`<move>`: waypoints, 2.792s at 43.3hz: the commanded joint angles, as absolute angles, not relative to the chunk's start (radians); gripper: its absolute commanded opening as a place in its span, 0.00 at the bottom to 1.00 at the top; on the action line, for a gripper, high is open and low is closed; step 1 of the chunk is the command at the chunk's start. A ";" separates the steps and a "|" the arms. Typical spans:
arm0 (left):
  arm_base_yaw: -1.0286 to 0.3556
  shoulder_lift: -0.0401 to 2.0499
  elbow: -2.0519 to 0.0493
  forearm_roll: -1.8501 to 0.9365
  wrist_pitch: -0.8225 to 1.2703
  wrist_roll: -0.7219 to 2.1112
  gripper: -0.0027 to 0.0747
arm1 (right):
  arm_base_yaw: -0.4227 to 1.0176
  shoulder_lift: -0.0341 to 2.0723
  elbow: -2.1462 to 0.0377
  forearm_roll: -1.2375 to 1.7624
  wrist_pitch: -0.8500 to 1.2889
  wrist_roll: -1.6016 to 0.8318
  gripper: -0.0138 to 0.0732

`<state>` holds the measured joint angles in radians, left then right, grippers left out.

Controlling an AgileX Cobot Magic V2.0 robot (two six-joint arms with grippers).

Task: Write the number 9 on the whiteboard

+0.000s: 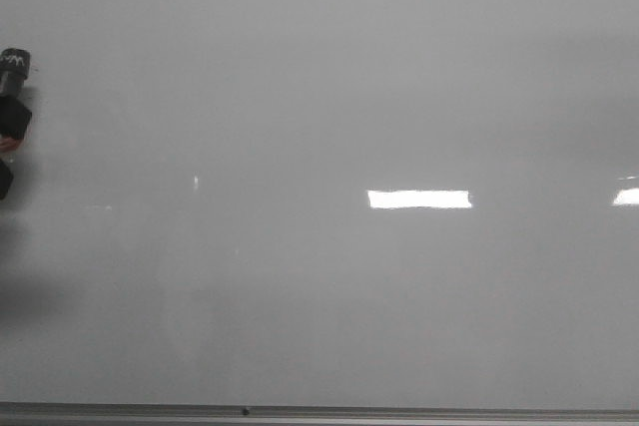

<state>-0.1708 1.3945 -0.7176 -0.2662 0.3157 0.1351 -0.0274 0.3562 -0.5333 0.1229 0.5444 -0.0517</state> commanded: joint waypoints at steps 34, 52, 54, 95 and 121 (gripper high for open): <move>-0.607 1.303 -1.049 -0.577 1.257 0.940 0.01 | 0.244 1.070 -0.975 0.992 1.172 -0.943 0.80; -0.623 1.303 -1.049 -0.592 1.251 0.940 0.01 | 0.495 1.327 -1.043 1.099 1.084 -1.071 0.80; -0.623 1.303 -1.049 -0.596 1.249 0.940 0.01 | 0.505 1.344 -1.043 1.100 1.072 -1.071 0.80; -0.618 1.151 -1.043 -0.572 1.135 0.841 0.68 | 0.333 1.374 -0.998 1.097 1.159 -1.053 0.09; -0.618 1.017 -0.903 -0.595 1.043 0.842 0.01 | 0.232 1.435 -0.982 1.258 0.524 -1.089 0.09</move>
<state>-0.6144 1.0352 -0.8778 -0.5451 1.0753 0.8508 0.2362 1.4553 -0.9599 1.2071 0.5791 -1.0732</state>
